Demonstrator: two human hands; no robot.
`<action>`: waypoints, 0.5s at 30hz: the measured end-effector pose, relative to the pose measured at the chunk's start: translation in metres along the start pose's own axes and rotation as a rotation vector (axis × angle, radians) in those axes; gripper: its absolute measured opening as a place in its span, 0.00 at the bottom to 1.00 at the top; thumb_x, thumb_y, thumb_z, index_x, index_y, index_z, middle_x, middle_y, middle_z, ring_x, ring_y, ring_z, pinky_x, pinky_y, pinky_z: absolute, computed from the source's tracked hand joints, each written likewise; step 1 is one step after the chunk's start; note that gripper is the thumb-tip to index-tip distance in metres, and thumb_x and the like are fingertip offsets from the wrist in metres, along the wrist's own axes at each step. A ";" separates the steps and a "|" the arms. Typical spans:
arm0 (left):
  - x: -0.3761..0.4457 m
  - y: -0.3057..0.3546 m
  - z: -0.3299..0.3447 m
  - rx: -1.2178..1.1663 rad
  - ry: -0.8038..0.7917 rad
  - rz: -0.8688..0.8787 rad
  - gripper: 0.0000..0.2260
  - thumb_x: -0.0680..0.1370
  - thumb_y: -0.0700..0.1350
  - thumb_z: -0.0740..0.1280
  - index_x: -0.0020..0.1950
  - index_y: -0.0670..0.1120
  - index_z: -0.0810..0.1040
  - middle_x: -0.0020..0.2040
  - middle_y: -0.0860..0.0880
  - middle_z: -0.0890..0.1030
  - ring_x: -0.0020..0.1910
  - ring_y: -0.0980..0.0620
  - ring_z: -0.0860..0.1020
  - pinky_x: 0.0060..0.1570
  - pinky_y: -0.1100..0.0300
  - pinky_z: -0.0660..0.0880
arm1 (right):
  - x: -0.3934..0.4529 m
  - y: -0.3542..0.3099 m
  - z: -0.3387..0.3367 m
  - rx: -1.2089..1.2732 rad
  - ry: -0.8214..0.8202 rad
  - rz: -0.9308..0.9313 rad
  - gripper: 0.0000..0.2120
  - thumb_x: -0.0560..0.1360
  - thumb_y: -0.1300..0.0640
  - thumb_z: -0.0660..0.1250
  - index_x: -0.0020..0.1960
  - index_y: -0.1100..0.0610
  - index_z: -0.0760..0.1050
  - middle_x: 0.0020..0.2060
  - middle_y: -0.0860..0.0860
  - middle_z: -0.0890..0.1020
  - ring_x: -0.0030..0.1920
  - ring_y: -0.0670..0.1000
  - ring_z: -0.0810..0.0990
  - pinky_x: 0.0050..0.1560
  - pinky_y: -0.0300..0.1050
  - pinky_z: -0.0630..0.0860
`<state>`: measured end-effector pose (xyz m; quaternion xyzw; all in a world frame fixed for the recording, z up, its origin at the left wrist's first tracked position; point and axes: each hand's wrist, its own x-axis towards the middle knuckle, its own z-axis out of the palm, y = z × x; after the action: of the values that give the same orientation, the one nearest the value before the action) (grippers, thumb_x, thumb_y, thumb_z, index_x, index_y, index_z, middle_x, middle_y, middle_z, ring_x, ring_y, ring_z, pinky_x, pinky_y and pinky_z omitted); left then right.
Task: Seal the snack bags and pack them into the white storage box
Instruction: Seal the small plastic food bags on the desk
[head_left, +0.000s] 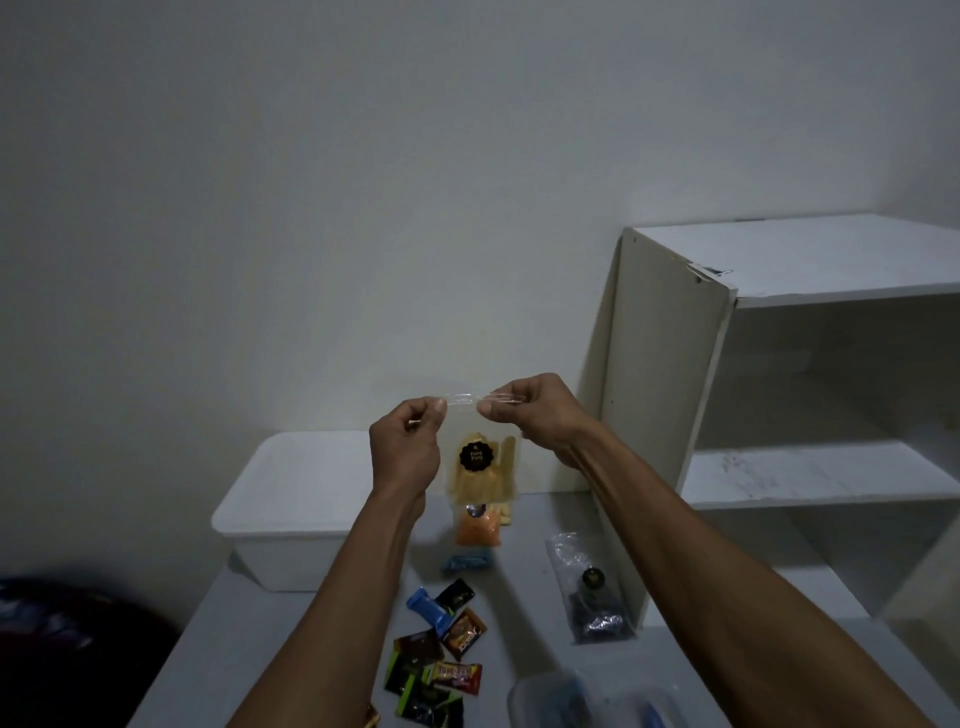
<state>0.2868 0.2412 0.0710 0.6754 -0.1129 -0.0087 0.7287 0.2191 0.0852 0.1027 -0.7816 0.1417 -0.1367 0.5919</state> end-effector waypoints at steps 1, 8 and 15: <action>0.000 0.000 -0.001 0.002 0.001 -0.001 0.02 0.78 0.44 0.70 0.47 0.49 0.82 0.46 0.49 0.83 0.46 0.54 0.79 0.43 0.65 0.73 | 0.001 0.001 0.000 0.009 0.001 0.008 0.12 0.72 0.55 0.76 0.51 0.62 0.83 0.42 0.49 0.84 0.38 0.39 0.79 0.37 0.34 0.71; 0.003 -0.002 -0.005 0.010 0.009 -0.005 0.04 0.78 0.45 0.70 0.49 0.47 0.83 0.47 0.49 0.83 0.46 0.55 0.78 0.42 0.66 0.72 | -0.001 0.003 0.006 0.137 0.046 0.064 0.10 0.69 0.55 0.78 0.46 0.60 0.84 0.46 0.54 0.86 0.48 0.45 0.81 0.44 0.41 0.73; 0.005 -0.001 -0.007 0.017 0.016 0.000 0.04 0.78 0.45 0.69 0.49 0.46 0.82 0.44 0.51 0.82 0.43 0.56 0.77 0.41 0.67 0.72 | -0.002 0.003 0.005 0.214 0.063 0.096 0.06 0.70 0.59 0.77 0.45 0.59 0.84 0.49 0.45 0.86 0.52 0.46 0.81 0.46 0.46 0.74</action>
<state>0.2933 0.2474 0.0699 0.6816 -0.1072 -0.0021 0.7239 0.2196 0.0896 0.0981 -0.7016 0.1819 -0.1470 0.6731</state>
